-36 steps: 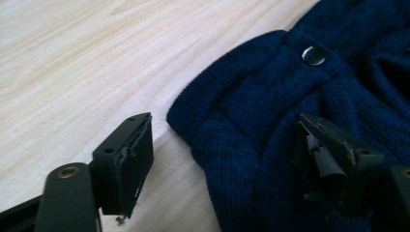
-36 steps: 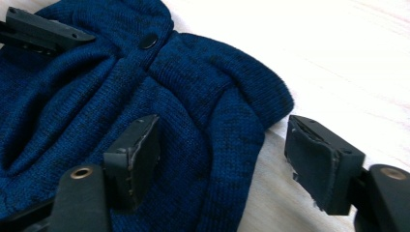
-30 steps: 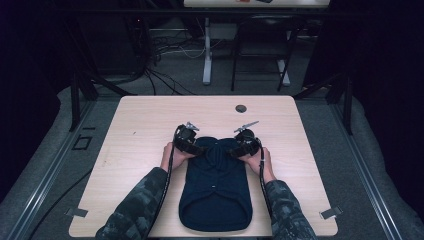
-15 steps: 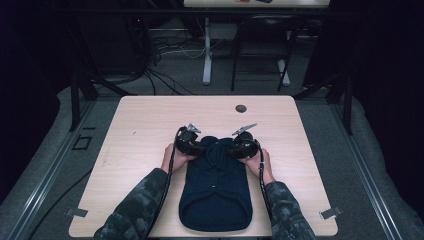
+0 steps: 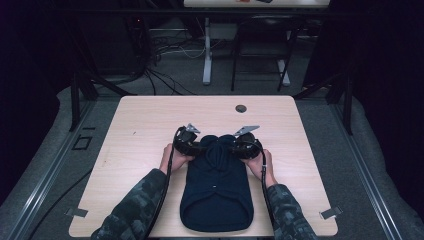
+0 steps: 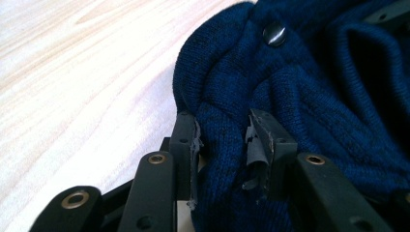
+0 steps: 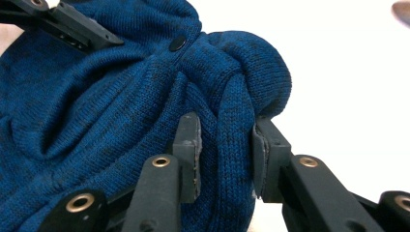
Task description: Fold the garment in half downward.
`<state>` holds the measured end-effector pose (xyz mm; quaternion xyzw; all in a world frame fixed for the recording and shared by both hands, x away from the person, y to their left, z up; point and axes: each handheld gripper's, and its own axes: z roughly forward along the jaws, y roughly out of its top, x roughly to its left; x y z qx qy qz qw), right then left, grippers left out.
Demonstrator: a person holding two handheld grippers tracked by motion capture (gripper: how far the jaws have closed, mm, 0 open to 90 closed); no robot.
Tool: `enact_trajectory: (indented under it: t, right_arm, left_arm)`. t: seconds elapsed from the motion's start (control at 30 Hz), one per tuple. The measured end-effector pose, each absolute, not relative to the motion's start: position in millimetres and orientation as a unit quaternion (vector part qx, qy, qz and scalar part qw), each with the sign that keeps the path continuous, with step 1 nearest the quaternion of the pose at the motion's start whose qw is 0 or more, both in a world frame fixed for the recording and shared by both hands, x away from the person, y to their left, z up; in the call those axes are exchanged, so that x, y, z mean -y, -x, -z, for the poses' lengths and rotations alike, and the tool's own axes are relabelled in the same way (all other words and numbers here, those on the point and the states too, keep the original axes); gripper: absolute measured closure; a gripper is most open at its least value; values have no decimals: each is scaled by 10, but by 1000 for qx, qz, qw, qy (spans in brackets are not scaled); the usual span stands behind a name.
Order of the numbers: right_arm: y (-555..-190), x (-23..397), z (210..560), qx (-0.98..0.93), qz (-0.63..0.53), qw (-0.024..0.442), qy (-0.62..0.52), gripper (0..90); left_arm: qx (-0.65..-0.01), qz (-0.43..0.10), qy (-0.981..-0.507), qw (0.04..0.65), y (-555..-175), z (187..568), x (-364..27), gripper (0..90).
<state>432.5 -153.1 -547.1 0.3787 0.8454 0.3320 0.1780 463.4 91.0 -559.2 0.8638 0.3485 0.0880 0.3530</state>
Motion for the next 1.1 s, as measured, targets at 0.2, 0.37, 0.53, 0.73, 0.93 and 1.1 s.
enact_trajectory:
  t: [0.2, 0.37, 0.53, 0.73, 0.93, 1.1]
  right_arm:
    - [-4205, 1520, 5360, -844, -341, 208, -358, 682]
    - [-4163, 1580, 5289, -840, -354, 205, -356, 679]
    - [-4129, 1662, 5239, -833, -369, 196, -364, 670]
    - [-4088, 1735, 5184, -827, -383, 186, -367, 656]
    - [-4015, 1772, 5129, -826, -388, 193, -360, 656]
    - [-3934, 1772, 5098, -819, -396, 211, -357, 676]
  left_arm:
    - [-338, -92, -862, 365, -4583, 5478, -954, 656]
    - [-319, -110, -860, 384, -4503, 5364, -958, 669]
    - [-301, -127, -857, 397, -4428, 5260, -939, 676]
    - [-279, -150, -857, 406, -4345, 5151, -916, 681]
    - [-271, -152, -856, 412, -4299, 5072, -902, 683]
    - [-267, -134, -866, 401, -4285, 5042, -892, 668]
